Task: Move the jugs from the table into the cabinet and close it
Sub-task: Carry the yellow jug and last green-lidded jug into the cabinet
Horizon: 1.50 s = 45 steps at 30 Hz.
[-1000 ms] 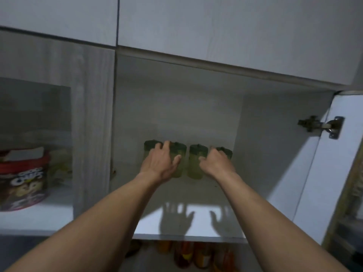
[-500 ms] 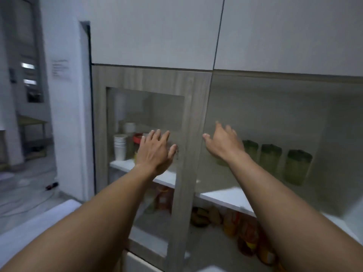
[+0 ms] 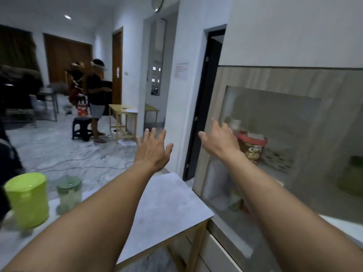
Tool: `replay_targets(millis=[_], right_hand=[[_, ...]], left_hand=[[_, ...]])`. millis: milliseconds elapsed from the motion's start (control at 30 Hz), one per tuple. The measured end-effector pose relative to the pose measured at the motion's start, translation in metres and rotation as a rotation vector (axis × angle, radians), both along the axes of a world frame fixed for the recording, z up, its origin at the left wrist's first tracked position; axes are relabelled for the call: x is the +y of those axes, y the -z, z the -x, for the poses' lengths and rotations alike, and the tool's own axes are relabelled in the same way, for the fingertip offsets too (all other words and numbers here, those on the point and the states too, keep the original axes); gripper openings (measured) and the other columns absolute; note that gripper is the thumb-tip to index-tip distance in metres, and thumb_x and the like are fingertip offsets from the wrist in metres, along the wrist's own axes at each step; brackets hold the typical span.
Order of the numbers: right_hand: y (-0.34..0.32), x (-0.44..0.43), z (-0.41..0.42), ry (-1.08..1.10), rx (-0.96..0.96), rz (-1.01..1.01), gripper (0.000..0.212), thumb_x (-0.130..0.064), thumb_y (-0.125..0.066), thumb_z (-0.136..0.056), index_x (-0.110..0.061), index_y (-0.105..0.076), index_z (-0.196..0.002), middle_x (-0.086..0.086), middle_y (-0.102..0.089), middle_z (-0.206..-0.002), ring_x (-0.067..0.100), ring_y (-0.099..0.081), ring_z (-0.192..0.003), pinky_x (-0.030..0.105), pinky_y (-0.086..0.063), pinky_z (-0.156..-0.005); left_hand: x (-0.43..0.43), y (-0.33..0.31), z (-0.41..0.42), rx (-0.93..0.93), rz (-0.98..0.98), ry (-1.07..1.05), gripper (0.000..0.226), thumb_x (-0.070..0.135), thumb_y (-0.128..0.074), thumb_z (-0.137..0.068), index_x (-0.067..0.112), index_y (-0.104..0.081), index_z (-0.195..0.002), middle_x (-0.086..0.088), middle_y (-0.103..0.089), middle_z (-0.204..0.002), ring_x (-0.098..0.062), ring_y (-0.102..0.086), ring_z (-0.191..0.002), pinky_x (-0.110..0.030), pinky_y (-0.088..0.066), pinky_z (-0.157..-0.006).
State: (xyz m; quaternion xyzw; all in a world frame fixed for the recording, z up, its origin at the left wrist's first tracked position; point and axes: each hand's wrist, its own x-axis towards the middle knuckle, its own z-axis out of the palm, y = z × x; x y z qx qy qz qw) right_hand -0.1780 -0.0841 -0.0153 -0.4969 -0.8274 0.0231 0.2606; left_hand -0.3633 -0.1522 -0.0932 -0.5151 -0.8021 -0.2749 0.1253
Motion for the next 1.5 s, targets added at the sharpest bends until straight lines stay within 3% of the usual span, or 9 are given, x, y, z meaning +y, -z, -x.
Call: replay_targets(millis=[300, 467, 667, 800, 967, 1267, 1400, 1500], right_hand=[[0.043, -0.060, 0.165, -0.258, -0.015, 0.092, 0.071, -0.051, -0.041, -0.098, -0.018, -0.021, -0.157, 0.019, -0.031, -0.157, 0.040, -0.034, -0.141, 0.056, -0.038, -0.108], [0.083, -0.094, 0.243, -0.366, -0.009, 0.142, 0.064, -0.050, -0.045, -0.099, -0.013, -0.031, -0.150, 0.019, -0.039, -0.148, 0.040, -0.038, -0.135, 0.051, -0.042, -0.103], [0.137, -0.122, 0.322, -0.477, -0.020, 0.201, 0.064, -0.046, -0.046, -0.098, -0.014, -0.030, -0.151, 0.017, -0.041, -0.147, 0.039, -0.043, -0.132, 0.051, -0.044, -0.101], [0.178, -0.125, 0.368, -0.528, -0.047, 0.260, 0.065, -0.043, -0.048, -0.098, -0.015, -0.028, -0.153, 0.016, -0.039, -0.149, 0.038, -0.044, -0.132, 0.050, -0.044, -0.101], [0.251, -0.119, 0.424, -0.588, -0.062, 0.384, 0.063, -0.040, -0.051, -0.097, -0.016, -0.029, -0.151, 0.014, -0.043, -0.143, 0.036, -0.048, -0.127, 0.049, -0.047, -0.098], [0.359, -0.087, 0.496, -0.530, 0.001, 0.600, 0.066, -0.037, -0.059, -0.094, -0.015, -0.028, -0.148, 0.014, -0.042, -0.141, 0.036, -0.049, -0.126, 0.049, -0.049, -0.095], [0.391, -0.078, 0.519, -0.431, 0.157, 0.744, 0.060, -0.040, -0.069, -0.086, -0.017, -0.038, -0.133, 0.011, -0.054, -0.133, 0.034, -0.056, -0.118, 0.045, -0.052, -0.089], [0.413, -0.080, 0.535, -0.346, 0.251, 0.858, 0.048, -0.044, -0.072, -0.084, -0.020, -0.045, -0.117, 0.005, -0.065, -0.115, 0.030, -0.062, -0.106, 0.039, -0.051, -0.080]], left_hand=[[-0.113, 0.037, 0.141, -0.049, 0.039, -0.215, 0.058, 0.048, -0.032, -0.100, 0.024, -0.026, -0.152, -0.011, -0.023, -0.161, -0.032, -0.013, -0.150, -0.058, -0.018, -0.116], [-0.169, 0.079, 0.203, -0.101, 0.061, -0.325, 0.055, 0.045, -0.033, -0.101, 0.024, -0.029, -0.152, -0.010, -0.027, -0.159, -0.031, -0.016, -0.149, -0.055, -0.019, -0.116], [-0.211, 0.128, 0.263, -0.177, 0.008, -0.451, 0.053, 0.040, -0.042, -0.098, 0.018, -0.038, -0.147, -0.012, -0.041, -0.148, -0.031, -0.034, -0.139, -0.050, -0.031, -0.111], [-0.220, 0.164, 0.291, -0.316, -0.041, -0.534, 0.055, 0.037, -0.050, -0.094, 0.014, -0.041, -0.144, -0.014, -0.045, -0.144, -0.036, -0.043, -0.130, -0.050, -0.037, -0.106], [-0.221, 0.217, 0.329, -0.572, -0.101, -0.672, 0.056, 0.042, -0.050, -0.095, 0.017, -0.039, -0.144, -0.012, -0.044, -0.144, -0.034, -0.042, -0.132, -0.050, -0.039, -0.105], [-0.180, 0.293, 0.388, -0.905, -0.223, -0.759, 0.063, 0.053, -0.056, -0.091, 0.019, -0.039, -0.141, -0.006, -0.046, -0.145, -0.027, -0.047, -0.129, -0.040, -0.041, -0.099], [-0.167, 0.311, 0.402, -0.994, -0.323, -0.809, 0.061, 0.057, -0.067, -0.081, 0.023, -0.048, -0.128, 0.003, -0.056, -0.121, -0.021, -0.055, -0.113, -0.038, -0.045, -0.094], [-0.161, 0.317, 0.411, -1.020, -0.408, -0.850, 0.051, 0.058, -0.073, -0.075, 0.028, -0.054, -0.111, 0.009, -0.062, -0.106, -0.013, -0.060, -0.097, -0.032, -0.046, -0.083]])
